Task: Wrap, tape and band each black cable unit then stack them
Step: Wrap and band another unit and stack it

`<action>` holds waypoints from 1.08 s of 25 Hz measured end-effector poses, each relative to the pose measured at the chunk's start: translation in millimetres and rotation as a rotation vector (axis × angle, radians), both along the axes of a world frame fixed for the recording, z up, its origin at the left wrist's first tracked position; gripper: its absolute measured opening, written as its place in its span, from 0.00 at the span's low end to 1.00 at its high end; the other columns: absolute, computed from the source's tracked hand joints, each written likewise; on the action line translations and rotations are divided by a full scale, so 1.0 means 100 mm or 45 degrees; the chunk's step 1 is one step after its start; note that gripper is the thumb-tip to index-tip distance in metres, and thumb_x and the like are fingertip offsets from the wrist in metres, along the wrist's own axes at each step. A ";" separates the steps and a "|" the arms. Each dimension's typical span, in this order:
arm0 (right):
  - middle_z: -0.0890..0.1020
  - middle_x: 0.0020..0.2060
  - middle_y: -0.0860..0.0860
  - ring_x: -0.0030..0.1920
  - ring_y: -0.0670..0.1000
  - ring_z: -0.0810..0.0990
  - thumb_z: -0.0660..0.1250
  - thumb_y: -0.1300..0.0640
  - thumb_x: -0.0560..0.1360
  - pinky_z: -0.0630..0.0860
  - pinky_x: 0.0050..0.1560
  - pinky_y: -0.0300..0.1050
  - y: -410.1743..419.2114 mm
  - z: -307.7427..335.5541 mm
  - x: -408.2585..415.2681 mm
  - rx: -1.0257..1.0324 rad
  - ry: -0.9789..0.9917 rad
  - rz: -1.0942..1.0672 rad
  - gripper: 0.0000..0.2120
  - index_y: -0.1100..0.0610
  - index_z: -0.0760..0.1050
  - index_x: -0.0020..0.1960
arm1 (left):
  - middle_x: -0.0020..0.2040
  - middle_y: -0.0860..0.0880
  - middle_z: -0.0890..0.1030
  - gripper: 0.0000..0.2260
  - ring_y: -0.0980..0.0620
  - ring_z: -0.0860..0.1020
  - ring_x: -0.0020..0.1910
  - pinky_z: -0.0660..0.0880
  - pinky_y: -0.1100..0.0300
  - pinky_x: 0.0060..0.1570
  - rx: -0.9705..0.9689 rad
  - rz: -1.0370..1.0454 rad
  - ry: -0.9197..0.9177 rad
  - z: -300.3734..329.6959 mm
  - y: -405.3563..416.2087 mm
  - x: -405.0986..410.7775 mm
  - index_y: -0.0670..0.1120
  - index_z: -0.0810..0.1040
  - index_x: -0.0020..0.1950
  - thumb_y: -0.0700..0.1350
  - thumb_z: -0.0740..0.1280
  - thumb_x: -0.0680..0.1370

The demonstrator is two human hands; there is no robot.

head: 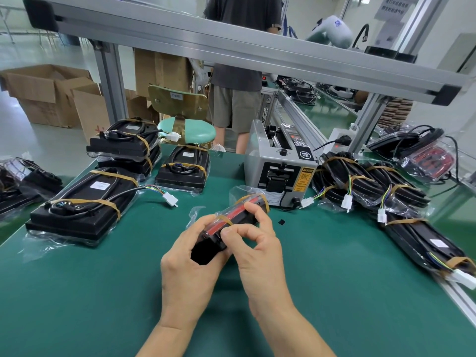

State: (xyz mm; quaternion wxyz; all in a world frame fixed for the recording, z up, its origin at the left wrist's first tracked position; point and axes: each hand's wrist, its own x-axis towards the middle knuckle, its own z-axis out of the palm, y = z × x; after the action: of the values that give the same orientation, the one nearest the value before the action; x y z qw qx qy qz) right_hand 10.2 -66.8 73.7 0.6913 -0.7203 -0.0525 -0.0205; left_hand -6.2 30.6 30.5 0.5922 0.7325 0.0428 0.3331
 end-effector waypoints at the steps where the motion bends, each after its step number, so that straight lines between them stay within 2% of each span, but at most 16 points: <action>1: 0.67 0.64 0.30 0.69 0.36 0.63 0.73 0.59 0.71 0.64 0.71 0.48 0.00 0.00 0.00 -0.008 -0.002 -0.002 0.10 0.48 0.83 0.33 | 0.49 0.58 0.83 0.24 0.55 0.81 0.49 0.75 0.65 0.51 -0.001 -0.002 0.000 0.01 0.00 0.00 0.62 0.78 0.55 0.43 0.76 0.62; 7: 0.67 0.63 0.30 0.67 0.33 0.63 0.73 0.58 0.71 0.63 0.70 0.42 0.02 0.00 -0.01 -0.048 -0.026 -0.030 0.09 0.49 0.82 0.33 | 0.48 0.59 0.83 0.26 0.58 0.81 0.48 0.73 0.71 0.49 0.015 -0.001 0.006 0.01 0.00 0.00 0.63 0.78 0.53 0.38 0.76 0.63; 10: 0.68 0.62 0.28 0.66 0.32 0.65 0.73 0.57 0.70 0.63 0.70 0.43 0.04 -0.02 -0.03 -0.046 -0.034 -0.067 0.07 0.50 0.82 0.34 | 0.48 0.60 0.83 0.25 0.59 0.81 0.48 0.73 0.72 0.48 0.022 0.006 0.005 0.01 0.00 -0.01 0.63 0.78 0.53 0.38 0.76 0.64; 13: 0.68 0.61 0.28 0.67 0.36 0.66 0.72 0.56 0.70 0.63 0.70 0.46 0.08 -0.03 -0.06 -0.063 -0.035 -0.132 0.07 0.49 0.82 0.34 | 0.48 0.61 0.82 0.23 0.60 0.80 0.47 0.72 0.74 0.47 0.026 0.019 0.000 0.01 0.00 -0.01 0.63 0.78 0.53 0.41 0.75 0.64; 17: 0.69 0.59 0.29 0.66 0.42 0.68 0.72 0.56 0.70 0.66 0.66 0.43 0.14 -0.02 -0.10 -0.098 -0.044 -0.213 0.10 0.47 0.79 0.31 | 0.48 0.62 0.82 0.25 0.61 0.81 0.47 0.73 0.73 0.47 0.050 0.019 0.019 -0.01 0.01 -0.01 0.63 0.78 0.53 0.36 0.75 0.66; 19: 0.71 0.57 0.31 0.62 0.41 0.70 0.71 0.57 0.70 0.67 0.63 0.40 0.16 -0.02 -0.11 -0.092 -0.072 -0.238 0.07 0.45 0.77 0.38 | 0.48 0.62 0.82 0.25 0.61 0.80 0.47 0.72 0.74 0.46 0.046 0.014 0.028 -0.01 0.01 -0.02 0.63 0.78 0.53 0.36 0.75 0.66; 21: 0.73 0.53 0.35 0.55 0.39 0.73 0.69 0.59 0.72 0.70 0.58 0.38 0.15 -0.03 -0.10 -0.057 -0.101 -0.274 0.12 0.43 0.73 0.48 | 0.47 0.62 0.82 0.25 0.62 0.80 0.46 0.72 0.74 0.46 0.024 0.005 0.034 0.01 0.00 -0.02 0.64 0.78 0.52 0.38 0.76 0.64; 24: 0.75 0.51 0.38 0.53 0.35 0.73 0.67 0.59 0.74 0.70 0.54 0.33 0.11 -0.02 -0.05 0.058 -0.061 -0.243 0.13 0.42 0.72 0.50 | 0.48 0.61 0.83 0.24 0.62 0.80 0.48 0.72 0.73 0.49 -0.016 -0.019 0.025 0.02 0.00 -0.02 0.63 0.78 0.53 0.43 0.76 0.61; 27: 0.74 0.50 0.35 0.56 0.38 0.74 0.70 0.55 0.69 0.70 0.62 0.45 0.10 -0.03 -0.05 -0.032 -0.120 -0.150 0.11 0.42 0.75 0.48 | 0.47 0.62 0.82 0.25 0.61 0.80 0.47 0.73 0.73 0.48 0.008 -0.009 0.028 0.02 0.00 -0.02 0.63 0.78 0.53 0.40 0.76 0.63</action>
State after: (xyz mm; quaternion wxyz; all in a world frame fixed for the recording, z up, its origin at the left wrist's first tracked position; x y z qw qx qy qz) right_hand 5.6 -57.0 70.9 0.6766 -0.7290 -0.0429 -0.0944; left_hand -7.8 30.7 32.1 0.5905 0.7381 0.0455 0.3231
